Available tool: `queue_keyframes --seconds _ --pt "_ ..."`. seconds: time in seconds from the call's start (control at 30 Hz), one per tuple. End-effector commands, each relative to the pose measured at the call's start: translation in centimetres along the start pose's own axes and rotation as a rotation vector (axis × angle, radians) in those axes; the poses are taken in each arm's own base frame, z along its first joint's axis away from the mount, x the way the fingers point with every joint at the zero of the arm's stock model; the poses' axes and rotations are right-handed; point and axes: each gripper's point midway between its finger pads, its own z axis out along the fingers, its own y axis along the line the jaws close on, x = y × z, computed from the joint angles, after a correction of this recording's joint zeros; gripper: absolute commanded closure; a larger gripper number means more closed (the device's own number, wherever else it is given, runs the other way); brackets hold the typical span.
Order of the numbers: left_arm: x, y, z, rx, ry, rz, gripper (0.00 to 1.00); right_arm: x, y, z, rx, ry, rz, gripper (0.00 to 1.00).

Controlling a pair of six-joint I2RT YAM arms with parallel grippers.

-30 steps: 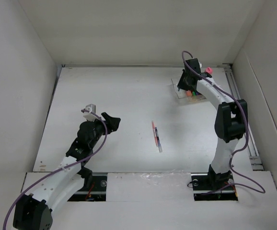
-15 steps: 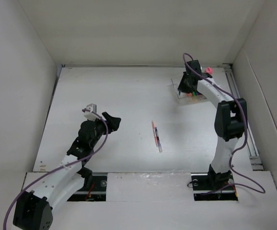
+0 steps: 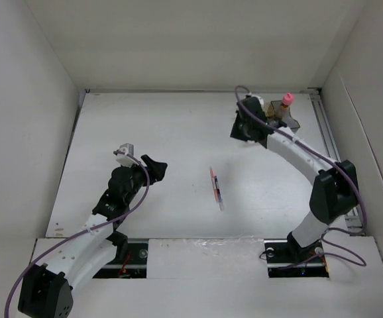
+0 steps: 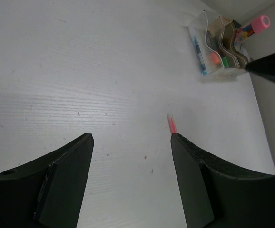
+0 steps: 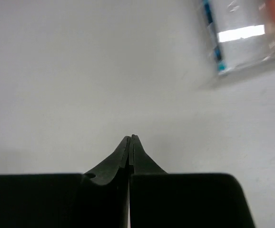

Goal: Sort the stationery into containers
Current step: Place the pen in the storage box, then pick up the pen from the center of the board.

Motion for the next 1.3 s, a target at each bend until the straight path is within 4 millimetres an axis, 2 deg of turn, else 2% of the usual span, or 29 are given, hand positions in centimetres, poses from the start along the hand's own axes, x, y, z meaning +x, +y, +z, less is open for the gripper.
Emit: queue_keyframes --seconds 0.0,0.03,0.07,0.1,0.17,0.2,0.27,0.3,0.37,0.4,0.47,0.5,0.6,0.67,0.93,0.97,1.1,1.2,1.27 --pt "-0.8 -0.7 -0.2 0.028 -0.040 -0.004 0.38 6.0 2.6 -2.0 -0.042 0.052 -0.075 1.00" --pt "-0.8 -0.7 -0.2 0.028 -0.040 -0.004 0.38 7.5 2.9 -2.4 -0.041 0.063 -0.091 1.00" --pt "-0.8 -0.7 -0.2 0.028 -0.040 -0.004 0.38 10.6 3.2 -2.8 -0.032 0.091 -0.142 1.00" --pt "-1.0 -0.8 -0.3 0.034 -0.047 -0.004 0.38 11.8 3.3 -3.4 -0.031 0.102 -0.158 1.00" --pt "-0.8 -0.6 -0.3 0.025 -0.037 -0.004 0.38 14.3 3.4 -3.8 -0.020 0.133 -0.176 0.91" --pt "-0.9 -0.5 -0.3 0.018 -0.042 -0.004 0.38 16.2 3.3 -4.4 -0.008 0.153 -0.221 0.85" --pt "-1.1 -0.7 -0.4 0.025 -0.051 -0.004 0.38 17.6 2.9 -4.5 0.030 0.160 -0.229 0.72" --pt "-1.1 -0.7 -0.4 0.025 -0.051 -0.004 0.38 18.5 3.4 -5.0 0.020 0.172 -0.246 0.69" --pt "-1.2 -0.5 -0.5 0.012 -0.052 -0.004 0.38 20.5 2.5 -4.6 0.048 0.208 -0.266 0.67" --pt "-1.2 -0.5 -0.5 0.012 -0.052 -0.004 0.38 20.4 2.4 -4.5 0.054 0.201 -0.267 0.67" --pt "-1.7 -0.9 -0.7 0.025 -0.068 -0.005 0.38 21.8 1.8 -4.0 0.076 0.223 -0.272 0.69" --pt "-1.7 -0.9 -0.7 0.025 -0.068 -0.005 0.38 21.7 2.1 -3.9 0.067 0.217 -0.266 0.71" --pt "-1.6 -0.6 -0.7 0.012 -0.067 -0.005 0.38 23.1 2.1 -3.3 0.060 0.249 -0.288 0.74" --pt "-1.6 -0.6 -0.7 0.012 -0.067 -0.005 0.38 22.8 1.9 -2.8 0.086 0.227 -0.285 0.76" --pt "-1.5 -0.3 -0.5 0.000 -0.066 -0.005 0.38 24.3 1.8 -1.8 0.086 0.268 -0.303 0.79" --pt "-1.7 -0.2 -0.5 -0.010 -0.073 -0.005 0.38 24.3 2.3 -1.8 0.067 0.271 -0.295 0.79" --pt "-1.4 -0.3 -0.5 0.004 -0.068 -0.005 0.38 24.6 1.9 -1.1 0.095 0.268 -0.307 0.79" --pt "-1.5 -0.6 -0.5 0.017 -0.069 -0.005 0.38 24.7 2.6 -0.9 0.068 0.276 -0.306 0.76" --pt "-1.5 -0.6 -0.5 0.017 -0.069 -0.005 0.38 24.7 2.9 -0.9 0.075 0.267 -0.317 0.83"
